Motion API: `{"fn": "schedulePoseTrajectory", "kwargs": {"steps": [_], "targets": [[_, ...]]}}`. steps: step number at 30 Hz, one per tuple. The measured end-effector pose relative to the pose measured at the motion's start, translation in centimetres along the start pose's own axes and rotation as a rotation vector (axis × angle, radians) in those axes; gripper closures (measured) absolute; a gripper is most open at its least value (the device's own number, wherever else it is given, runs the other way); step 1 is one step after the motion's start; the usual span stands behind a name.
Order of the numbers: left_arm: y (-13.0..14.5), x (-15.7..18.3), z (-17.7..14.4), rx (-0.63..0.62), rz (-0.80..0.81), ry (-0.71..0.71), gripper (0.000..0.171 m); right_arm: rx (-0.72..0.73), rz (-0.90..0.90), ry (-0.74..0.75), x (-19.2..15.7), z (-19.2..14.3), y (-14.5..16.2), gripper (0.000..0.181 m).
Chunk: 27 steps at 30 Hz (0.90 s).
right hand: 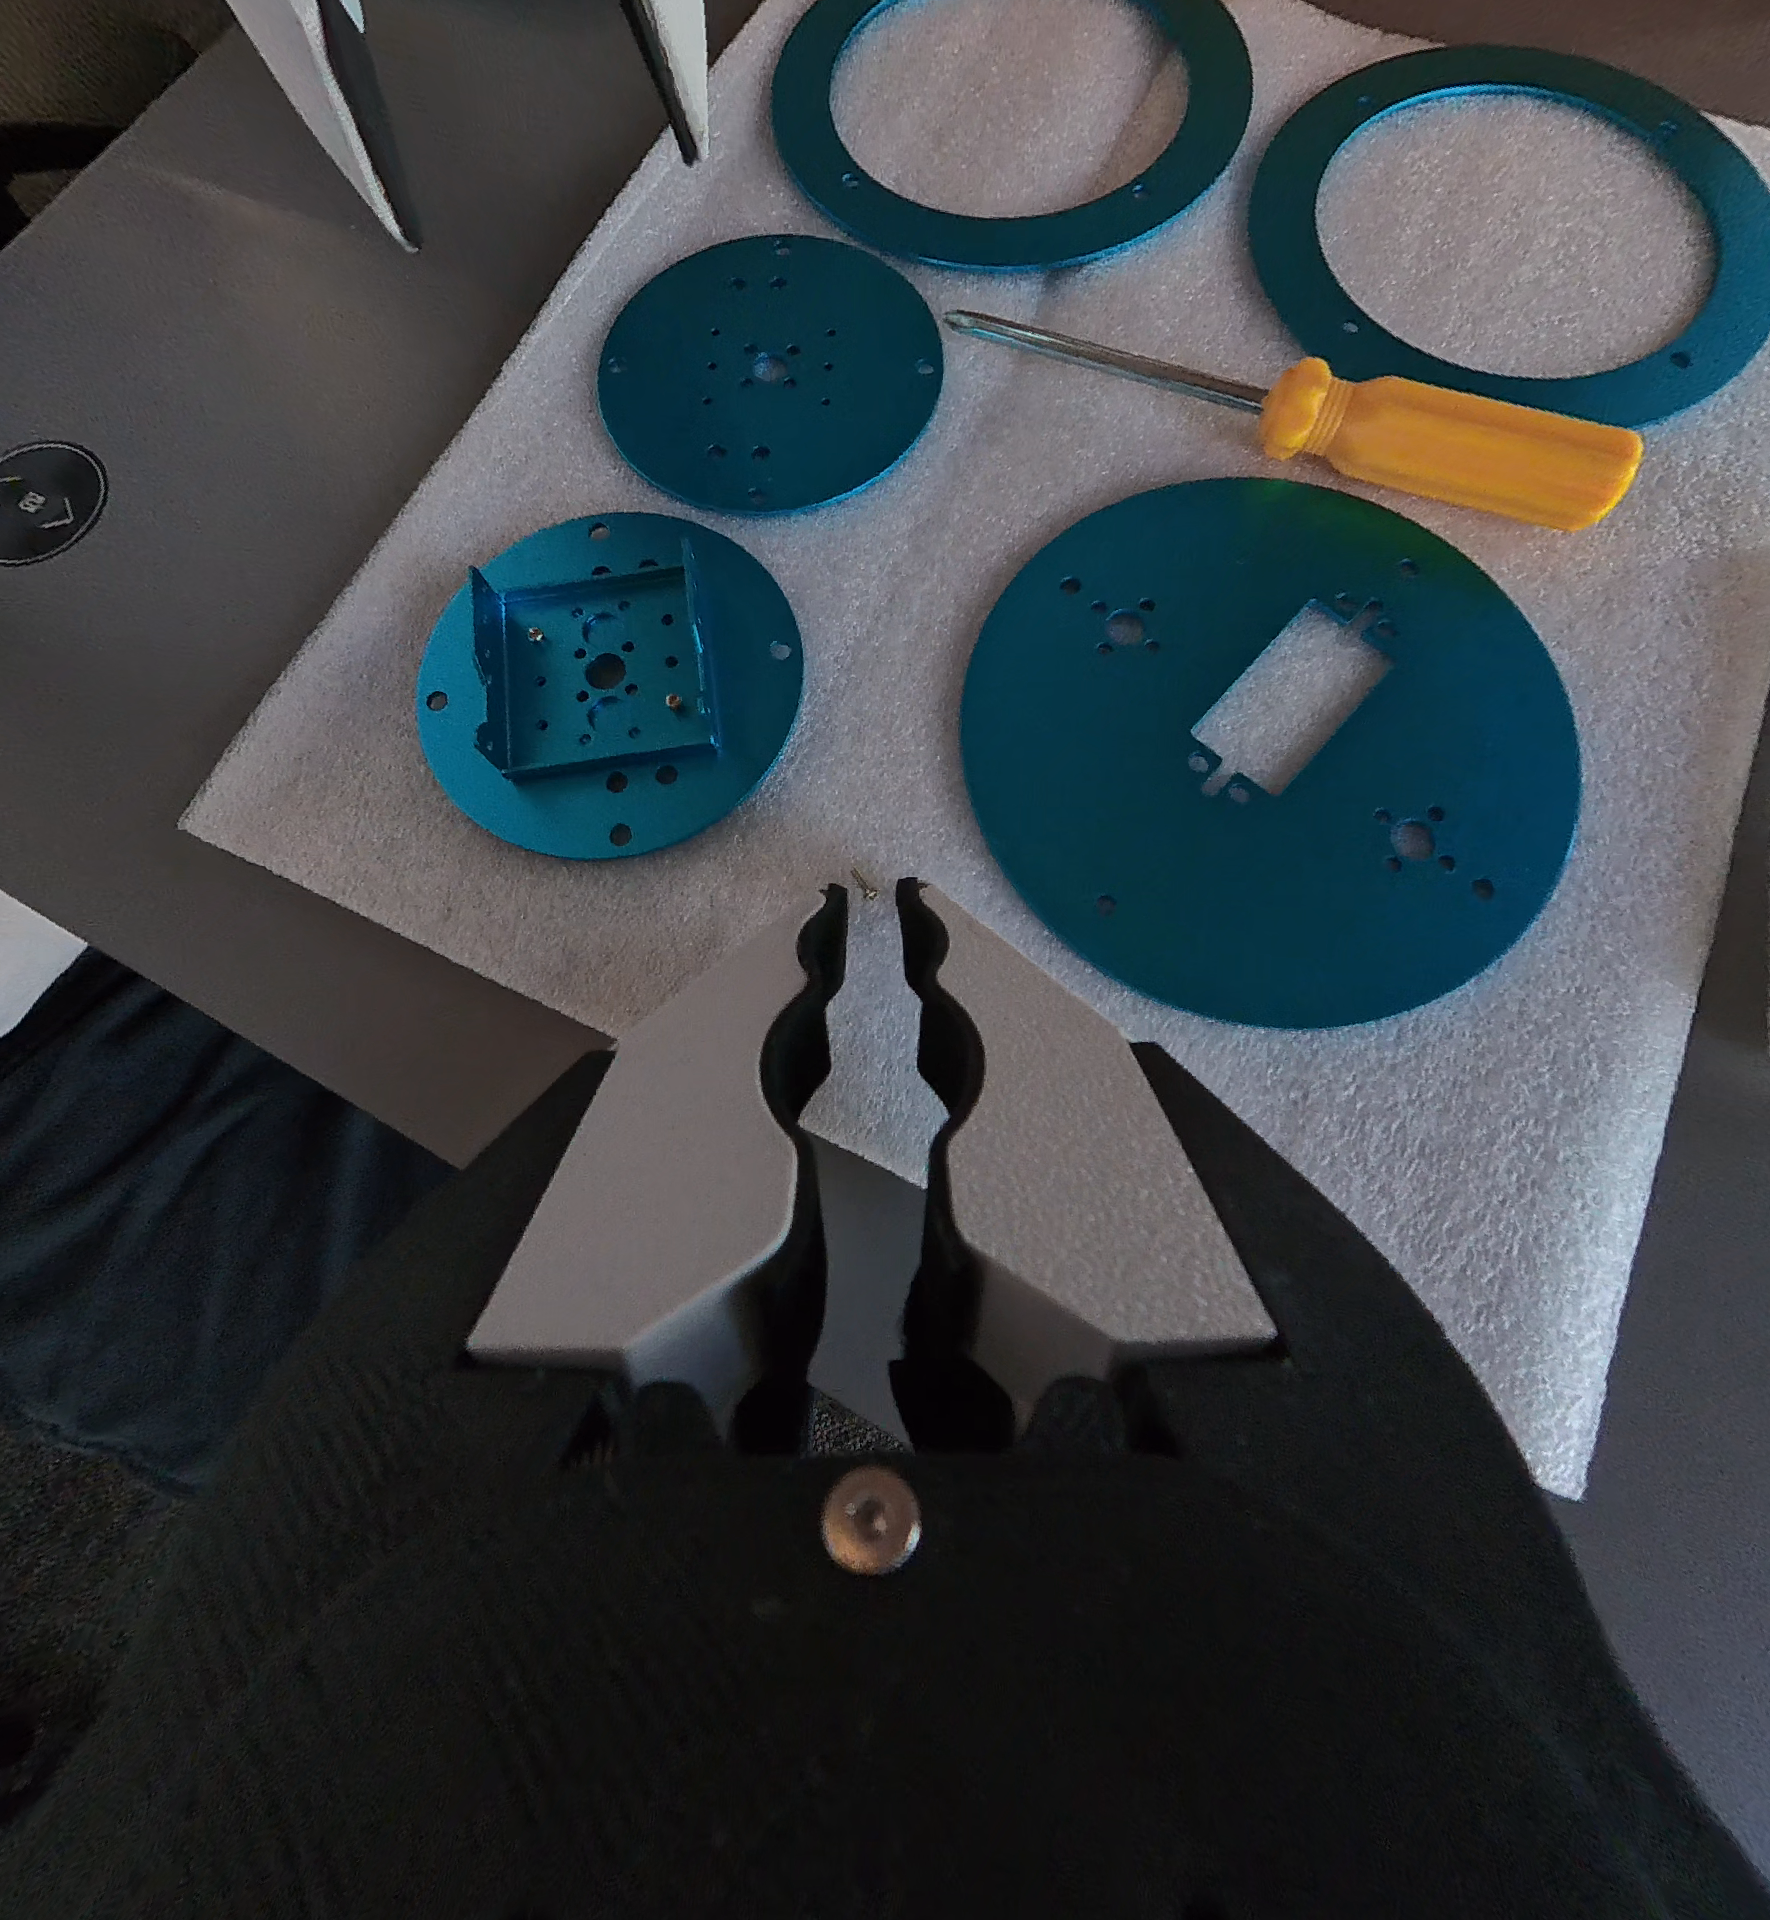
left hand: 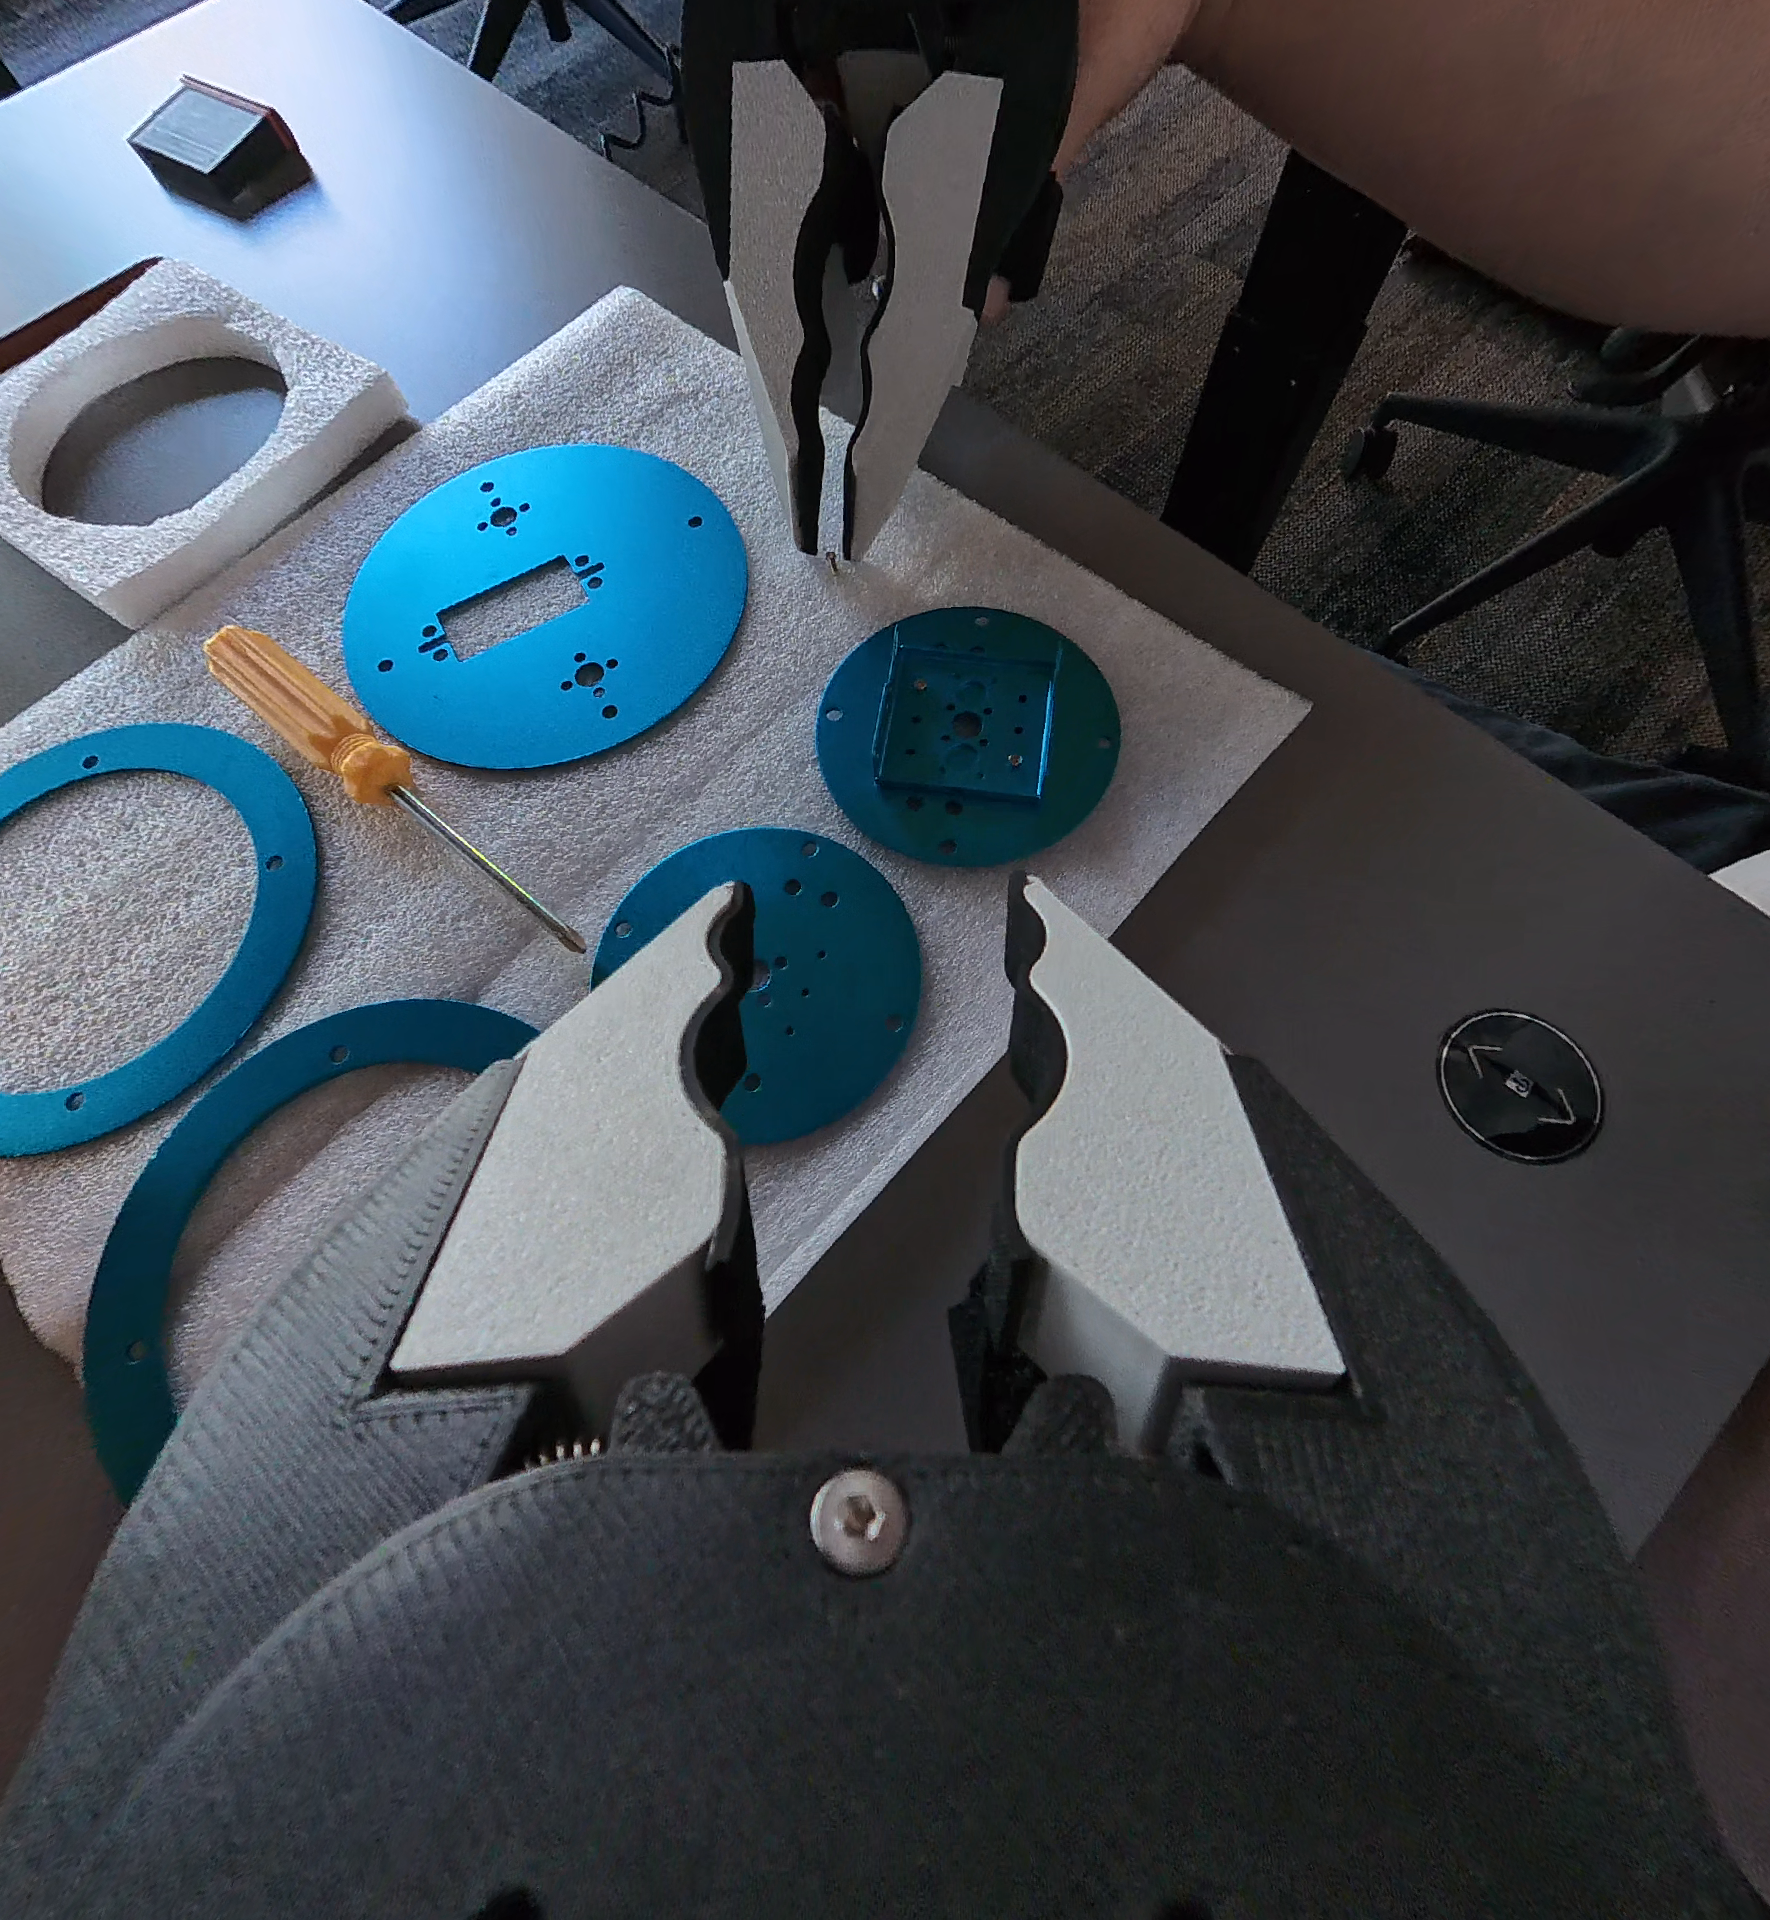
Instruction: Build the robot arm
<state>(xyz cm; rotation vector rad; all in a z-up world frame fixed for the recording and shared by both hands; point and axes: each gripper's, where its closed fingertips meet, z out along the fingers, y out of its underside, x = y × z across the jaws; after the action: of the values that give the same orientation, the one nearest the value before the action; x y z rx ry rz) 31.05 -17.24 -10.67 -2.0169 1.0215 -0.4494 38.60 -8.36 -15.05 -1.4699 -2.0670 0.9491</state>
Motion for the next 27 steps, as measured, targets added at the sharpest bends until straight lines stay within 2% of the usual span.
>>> {"fn": "schedulePoseTrajectory", "kwargs": {"steps": [11, 16, 22, 27], "targets": [[0.2, -0.1, -0.2, 0.009, -0.027, -0.007, 0.125, -0.014, -0.012, 0.014, -0.2, 0.1, -0.1, 0.18], [-0.1, -0.7, -0.1, 0.07, -0.174, 0.014, 0.131, 0.003, -0.108, 0.114, -1.0, -0.3, -1.8, 0.18], [-2.6, 0.7, 0.2, 0.247, -0.462, 0.25, 0.154, 0.124, -0.307, 0.276, -3.7, -1.0, -8.0, 0.18], [-5.6, 1.5, -1.6, 0.42, -0.653, 0.475, 0.155, 0.206, -0.429, 0.349, -6.1, -1.2, -12.4, 0.181]]}}
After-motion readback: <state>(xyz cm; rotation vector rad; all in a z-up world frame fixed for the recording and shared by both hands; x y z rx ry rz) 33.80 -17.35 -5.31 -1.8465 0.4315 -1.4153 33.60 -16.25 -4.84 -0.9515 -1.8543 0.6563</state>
